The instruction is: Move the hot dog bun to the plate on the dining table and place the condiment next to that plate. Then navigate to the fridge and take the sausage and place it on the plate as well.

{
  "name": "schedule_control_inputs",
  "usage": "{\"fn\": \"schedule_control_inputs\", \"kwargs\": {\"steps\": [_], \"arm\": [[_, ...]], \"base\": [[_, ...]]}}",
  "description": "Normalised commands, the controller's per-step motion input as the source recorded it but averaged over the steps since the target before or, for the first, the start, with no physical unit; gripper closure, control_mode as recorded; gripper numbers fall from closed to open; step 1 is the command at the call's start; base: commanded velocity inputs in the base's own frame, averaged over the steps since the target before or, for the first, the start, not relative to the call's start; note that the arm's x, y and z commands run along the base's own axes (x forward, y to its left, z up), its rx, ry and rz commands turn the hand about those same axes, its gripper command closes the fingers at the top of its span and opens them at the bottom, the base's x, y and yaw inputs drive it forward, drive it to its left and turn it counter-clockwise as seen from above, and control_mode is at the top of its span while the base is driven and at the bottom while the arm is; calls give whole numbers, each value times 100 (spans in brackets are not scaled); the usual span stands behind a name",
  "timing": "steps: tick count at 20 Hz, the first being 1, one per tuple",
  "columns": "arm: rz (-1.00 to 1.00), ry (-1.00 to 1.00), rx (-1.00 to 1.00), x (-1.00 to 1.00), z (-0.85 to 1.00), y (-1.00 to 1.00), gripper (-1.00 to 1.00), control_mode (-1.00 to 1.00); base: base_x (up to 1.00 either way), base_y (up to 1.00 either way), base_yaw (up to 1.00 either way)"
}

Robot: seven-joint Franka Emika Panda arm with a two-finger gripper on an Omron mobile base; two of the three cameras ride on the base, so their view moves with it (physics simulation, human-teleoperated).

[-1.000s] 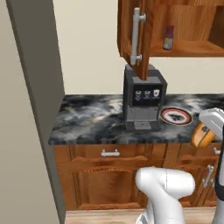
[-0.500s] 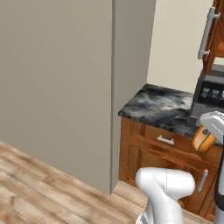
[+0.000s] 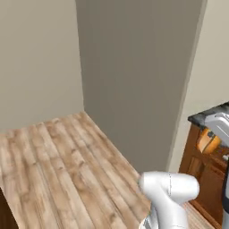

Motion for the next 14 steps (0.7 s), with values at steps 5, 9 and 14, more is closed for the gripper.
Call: {"fn": "schedule_control_inputs", "kwargs": {"steps": [5, 9, 14], "arm": [[0, 0, 0, 0, 0, 0, 100, 100], [0, 0, 0, 0, 0, 0, 100, 100], [0, 0, 0, 0, 0, 0, 100, 100]], "base": [[-4, 0, 78], [10, -1, 72], [31, -3, 68]]}}
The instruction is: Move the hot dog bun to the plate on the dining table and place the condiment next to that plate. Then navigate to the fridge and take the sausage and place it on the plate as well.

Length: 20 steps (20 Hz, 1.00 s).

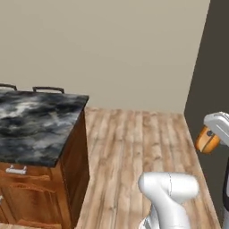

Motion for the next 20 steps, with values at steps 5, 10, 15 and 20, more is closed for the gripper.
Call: {"fn": "schedule_control_inputs", "kwargs": {"steps": [5, 10, 15, 20], "arm": [[0, 0, 0, 0, 0, 0, 100, 100], [0, 0, 0, 0, 0, 0, 100, 100], [0, 0, 0, 0, 0, 0, 100, 100], [0, 0, 0, 0, 0, 0, 100, 100]], "base": [[35, -3, 69], [26, -2, 69], [2, 0, 71], [0, 0, 72]]}}
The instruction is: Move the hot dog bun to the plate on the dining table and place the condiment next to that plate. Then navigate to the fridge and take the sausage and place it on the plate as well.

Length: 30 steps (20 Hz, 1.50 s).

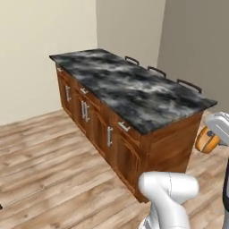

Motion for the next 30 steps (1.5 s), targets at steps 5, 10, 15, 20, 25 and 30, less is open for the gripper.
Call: {"fn": "schedule_control_inputs", "kwargs": {"steps": [5, 10, 15, 20, 25, 30], "arm": [[0, 0, 0, 0, 0, 0, 100, 100], [0, 0, 0, 0, 0, 0, 100, 100], [0, 0, 0, 0, 0, 0, 100, 100], [0, 0, 0, 0, 0, 0, 100, 100], [0, 0, 0, 0, 0, 0, 100, 100], [0, 0, 0, 0, 0, 0, 100, 100]], "base": [[4, 0, 71], [16, 8, 64], [40, 52, 40], [34, 91, 14], [27, 92, 0], [49, 52, 9]]}}
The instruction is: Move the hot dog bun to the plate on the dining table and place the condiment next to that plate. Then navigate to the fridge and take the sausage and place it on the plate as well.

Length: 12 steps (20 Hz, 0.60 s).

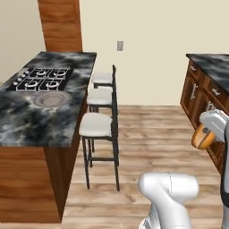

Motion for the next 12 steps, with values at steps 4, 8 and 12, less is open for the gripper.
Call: {"fn": "schedule_control_inputs", "kwargs": {"steps": [4, 8, 12], "arm": [[0, 0, 0, 0, 0, 0, 100, 100], [0, 0, 0, 0, 0, 0, 100, 100], [0, 0, 0, 0, 0, 0, 100, 100]], "base": [[29, 91, 4], [23, 100, -20], [32, 98, -29]]}}
